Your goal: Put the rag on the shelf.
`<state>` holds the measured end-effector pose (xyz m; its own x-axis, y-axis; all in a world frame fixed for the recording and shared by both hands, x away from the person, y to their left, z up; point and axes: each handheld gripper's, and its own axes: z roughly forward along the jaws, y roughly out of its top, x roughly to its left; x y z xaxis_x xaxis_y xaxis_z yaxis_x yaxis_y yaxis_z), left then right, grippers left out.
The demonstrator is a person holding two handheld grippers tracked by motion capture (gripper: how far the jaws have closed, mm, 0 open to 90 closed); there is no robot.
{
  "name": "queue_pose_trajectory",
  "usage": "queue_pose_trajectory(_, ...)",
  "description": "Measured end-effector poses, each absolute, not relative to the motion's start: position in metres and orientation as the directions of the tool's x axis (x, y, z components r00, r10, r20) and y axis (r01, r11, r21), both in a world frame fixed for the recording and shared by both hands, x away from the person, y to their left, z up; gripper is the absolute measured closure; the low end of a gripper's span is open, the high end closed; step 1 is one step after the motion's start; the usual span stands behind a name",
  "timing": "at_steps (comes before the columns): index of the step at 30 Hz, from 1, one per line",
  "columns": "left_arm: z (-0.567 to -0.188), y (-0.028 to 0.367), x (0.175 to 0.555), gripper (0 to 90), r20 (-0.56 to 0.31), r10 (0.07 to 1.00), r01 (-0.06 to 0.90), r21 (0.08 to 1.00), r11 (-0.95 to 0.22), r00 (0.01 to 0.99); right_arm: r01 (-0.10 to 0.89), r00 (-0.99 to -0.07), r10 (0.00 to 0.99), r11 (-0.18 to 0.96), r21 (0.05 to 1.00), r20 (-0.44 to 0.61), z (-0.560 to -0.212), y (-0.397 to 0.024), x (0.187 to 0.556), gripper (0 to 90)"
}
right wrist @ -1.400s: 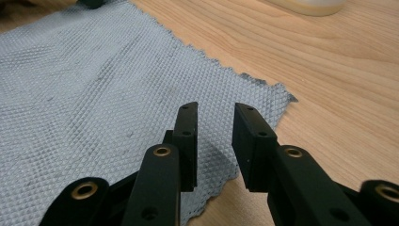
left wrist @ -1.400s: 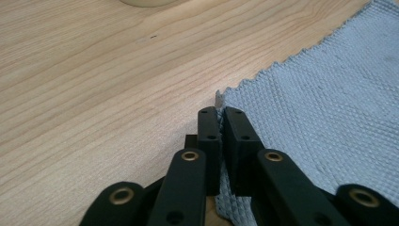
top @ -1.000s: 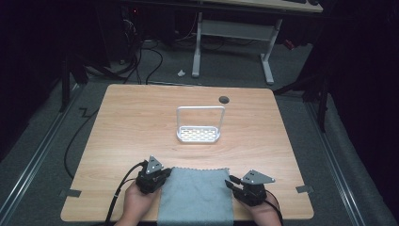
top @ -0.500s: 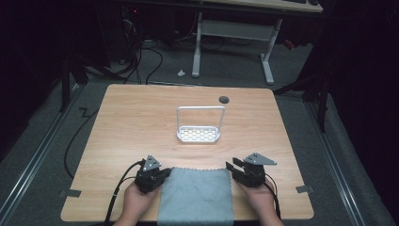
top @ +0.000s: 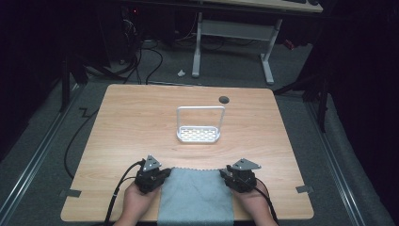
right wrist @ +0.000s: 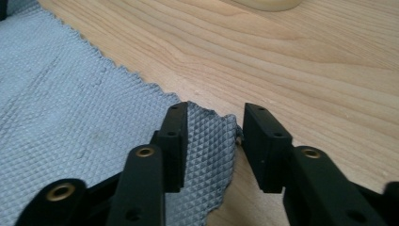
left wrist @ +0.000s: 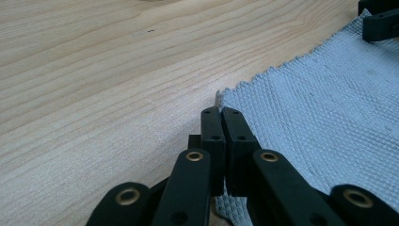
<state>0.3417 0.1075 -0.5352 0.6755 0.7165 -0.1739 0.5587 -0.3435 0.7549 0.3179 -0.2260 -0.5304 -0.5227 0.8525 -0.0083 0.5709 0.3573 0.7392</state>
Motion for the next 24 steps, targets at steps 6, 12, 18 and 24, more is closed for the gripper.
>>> queue_pose_trajectory(6,-0.535,0.108,0.342,88.0,-0.182,0.714,0.562,0.754,-0.34,0.676,0.562,-0.544,0.839,0.372,0.739,-0.009,-0.53,-0.224,0.316,89.0)
queue_pose_trajectory(12,-0.533,0.111,0.342,88.4,-0.196,0.716,0.561,0.766,-0.315,0.67,0.53,-0.545,0.838,0.355,0.77,-0.012,-0.524,-0.228,0.312,89.1)
queue_pose_trajectory(18,-0.527,0.114,0.337,88.4,-0.208,0.718,0.544,0.793,-0.274,0.665,0.498,-0.542,0.84,0.33,0.802,-0.009,-0.517,-0.229,0.309,89.2)
queue_pose_trajectory(24,-0.515,0.114,0.331,88.6,-0.201,0.718,0.51,0.825,-0.243,0.667,0.445,-0.546,0.838,0.302,0.843,-0.012,-0.505,-0.231,0.303,89.2)
